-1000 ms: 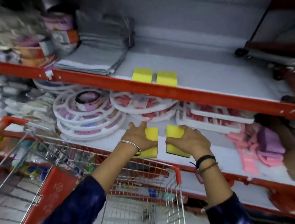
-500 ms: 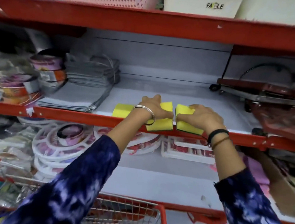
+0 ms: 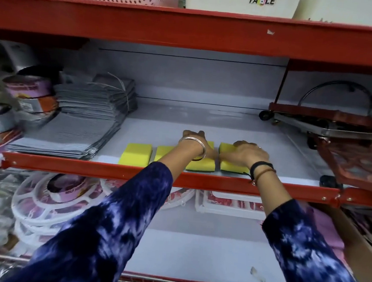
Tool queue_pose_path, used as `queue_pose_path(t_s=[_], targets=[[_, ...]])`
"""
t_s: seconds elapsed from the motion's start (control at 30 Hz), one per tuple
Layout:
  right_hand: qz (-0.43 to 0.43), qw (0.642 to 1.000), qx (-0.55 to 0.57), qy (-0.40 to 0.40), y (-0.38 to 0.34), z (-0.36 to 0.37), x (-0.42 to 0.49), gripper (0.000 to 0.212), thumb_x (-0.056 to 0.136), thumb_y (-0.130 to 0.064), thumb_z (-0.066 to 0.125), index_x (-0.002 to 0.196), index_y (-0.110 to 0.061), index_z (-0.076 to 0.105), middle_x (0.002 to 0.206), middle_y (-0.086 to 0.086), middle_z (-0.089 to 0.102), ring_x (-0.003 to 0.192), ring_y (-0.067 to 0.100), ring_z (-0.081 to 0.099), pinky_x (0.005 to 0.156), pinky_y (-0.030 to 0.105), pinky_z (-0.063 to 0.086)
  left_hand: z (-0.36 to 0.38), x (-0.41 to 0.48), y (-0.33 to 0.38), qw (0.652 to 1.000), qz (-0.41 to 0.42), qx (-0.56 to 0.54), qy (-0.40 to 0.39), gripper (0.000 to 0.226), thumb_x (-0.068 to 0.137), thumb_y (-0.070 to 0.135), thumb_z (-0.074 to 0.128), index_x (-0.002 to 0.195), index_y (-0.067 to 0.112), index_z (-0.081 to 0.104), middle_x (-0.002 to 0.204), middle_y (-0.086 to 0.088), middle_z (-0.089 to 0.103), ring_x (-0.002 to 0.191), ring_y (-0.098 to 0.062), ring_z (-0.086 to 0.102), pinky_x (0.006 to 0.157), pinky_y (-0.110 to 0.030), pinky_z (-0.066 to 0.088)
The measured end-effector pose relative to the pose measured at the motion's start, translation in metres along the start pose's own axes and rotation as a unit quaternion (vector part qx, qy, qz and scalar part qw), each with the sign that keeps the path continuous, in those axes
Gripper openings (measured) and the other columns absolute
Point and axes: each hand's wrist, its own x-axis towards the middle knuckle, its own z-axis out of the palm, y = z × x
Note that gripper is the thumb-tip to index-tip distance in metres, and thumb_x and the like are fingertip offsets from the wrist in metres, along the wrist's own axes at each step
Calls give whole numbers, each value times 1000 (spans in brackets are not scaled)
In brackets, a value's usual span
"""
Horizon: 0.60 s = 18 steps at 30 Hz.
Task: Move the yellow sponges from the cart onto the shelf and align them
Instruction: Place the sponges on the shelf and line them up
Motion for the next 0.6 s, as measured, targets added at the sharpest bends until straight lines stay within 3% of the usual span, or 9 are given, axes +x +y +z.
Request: queue_pose_path(t_s=[0.13,0.3,0.43,0.6], targets=[[-6,1000,-8,-13,4,19,6,85,71,-80,43,135,-25,46,140,9,51,127,30,49,101,40,42,11,4,3,998,19,60,12,71,89,57,45,138,7,37,132,-13,55,119,-30,56,89,-32,42],[-21,999,16,-22,16,20,11,86,74,-77,46,143,-26,37,149,10,40,135,31,40,107,42,37,8,11,-3,995,47,86,31,45,92,36,54,124,4,56,128,-17,60,115,-33,60,88,-35,51],[-83,996,25,-25,30,6,21,66,86,-58,51,143,-28,38,153,8,31,138,30,34,114,42,33,-4,16,-10,993,62,88,54,55,94,33,54,137,3,41,143,-20,40,128,-36,48,103,-42,44],[-165,979,-24,-114,33,-1,20,63,88,-47,58,143,-25,38,154,2,33,139,25,35,115,37,28,3,18,-19,984,113,136,-30,68,88,51,55,139,8,44,145,-11,47,132,-30,45,110,-43,41]])
